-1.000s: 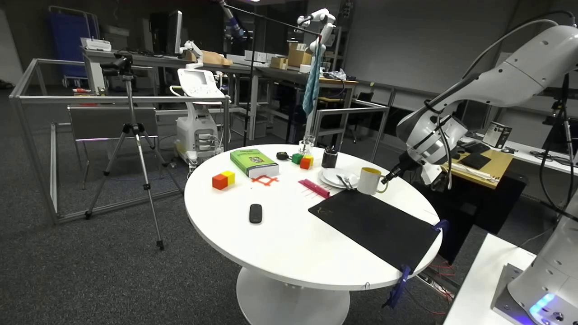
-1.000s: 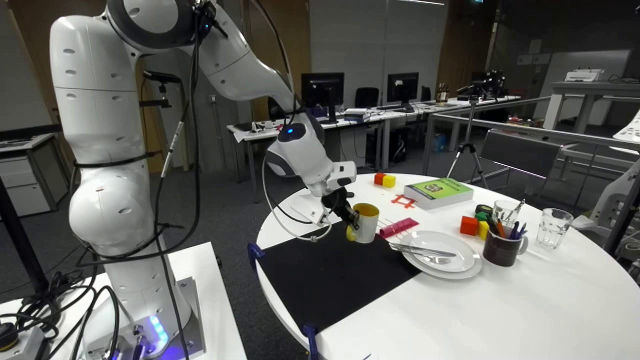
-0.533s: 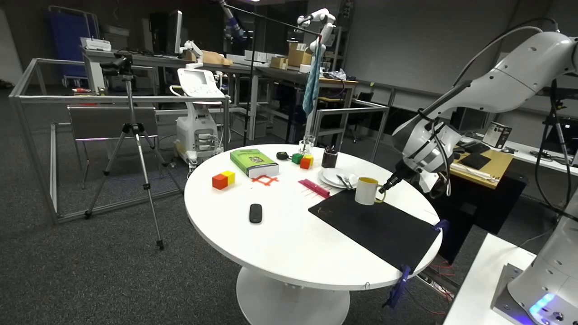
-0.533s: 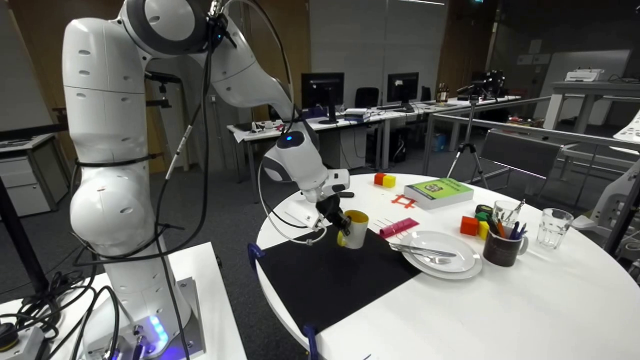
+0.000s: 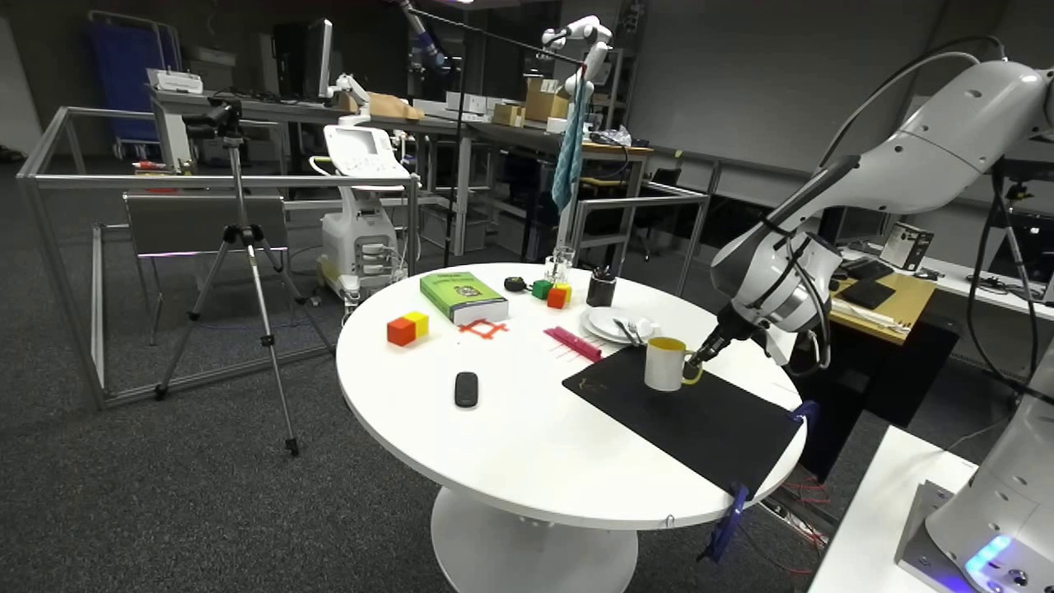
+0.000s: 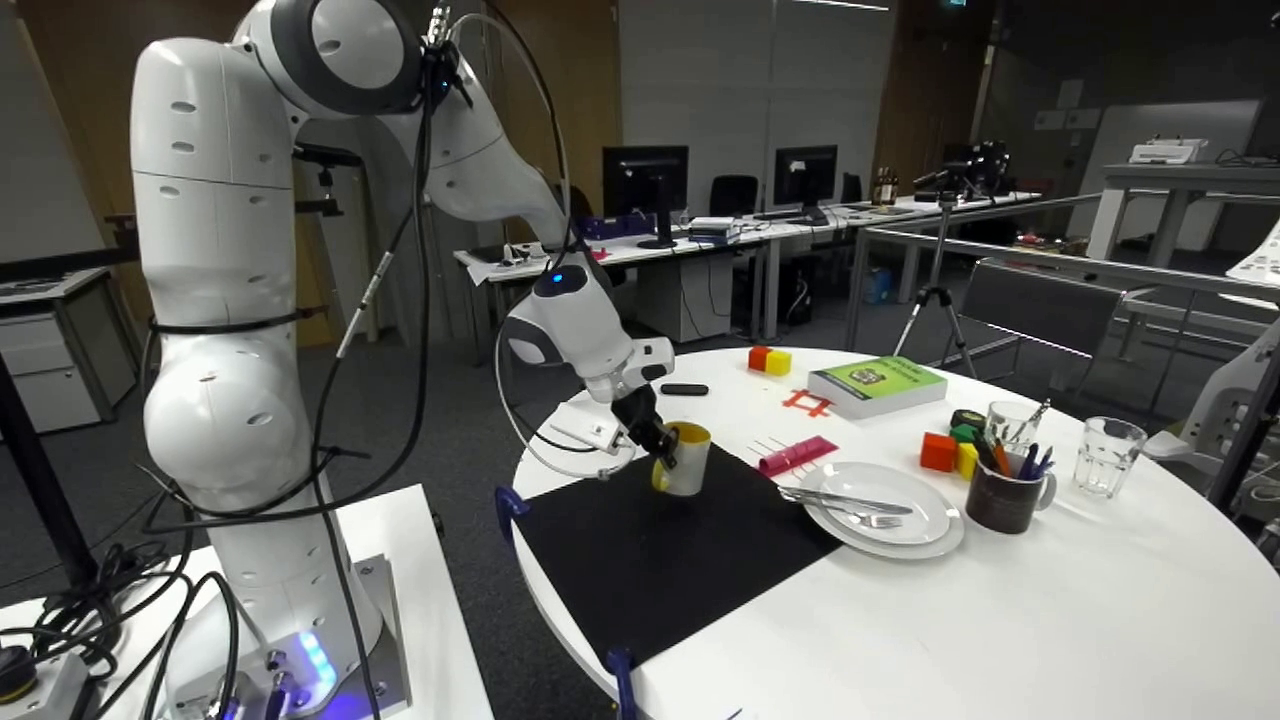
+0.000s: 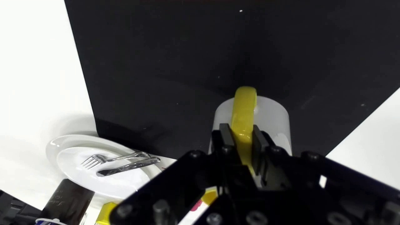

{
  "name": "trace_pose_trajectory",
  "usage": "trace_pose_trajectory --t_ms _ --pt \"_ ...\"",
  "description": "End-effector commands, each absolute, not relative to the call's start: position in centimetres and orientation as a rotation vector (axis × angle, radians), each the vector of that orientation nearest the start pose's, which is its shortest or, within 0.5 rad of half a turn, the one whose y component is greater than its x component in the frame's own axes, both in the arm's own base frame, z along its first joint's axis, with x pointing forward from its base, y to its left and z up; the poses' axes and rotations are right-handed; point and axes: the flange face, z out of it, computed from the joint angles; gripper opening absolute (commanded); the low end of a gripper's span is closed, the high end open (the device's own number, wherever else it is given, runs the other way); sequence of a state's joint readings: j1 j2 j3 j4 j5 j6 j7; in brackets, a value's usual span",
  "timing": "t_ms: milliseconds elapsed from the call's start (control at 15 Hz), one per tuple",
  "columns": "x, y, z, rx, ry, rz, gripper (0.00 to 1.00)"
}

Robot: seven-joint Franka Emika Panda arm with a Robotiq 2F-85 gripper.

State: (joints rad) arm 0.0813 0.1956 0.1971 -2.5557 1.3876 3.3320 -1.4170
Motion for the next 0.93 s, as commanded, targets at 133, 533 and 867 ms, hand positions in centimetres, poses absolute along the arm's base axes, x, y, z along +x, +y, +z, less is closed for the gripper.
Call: trace_pose_trajectory --t_ms 133,533,867 --pt "40.9 3.0 23.4 -3.146 -0.590 -0.750 0.04" --pt "39.4 2.7 21.8 -3.150 -0.687 -0.719 0.04" --pt "38.5 2.0 21.5 -3.177 -0.690 -0.732 0.04"
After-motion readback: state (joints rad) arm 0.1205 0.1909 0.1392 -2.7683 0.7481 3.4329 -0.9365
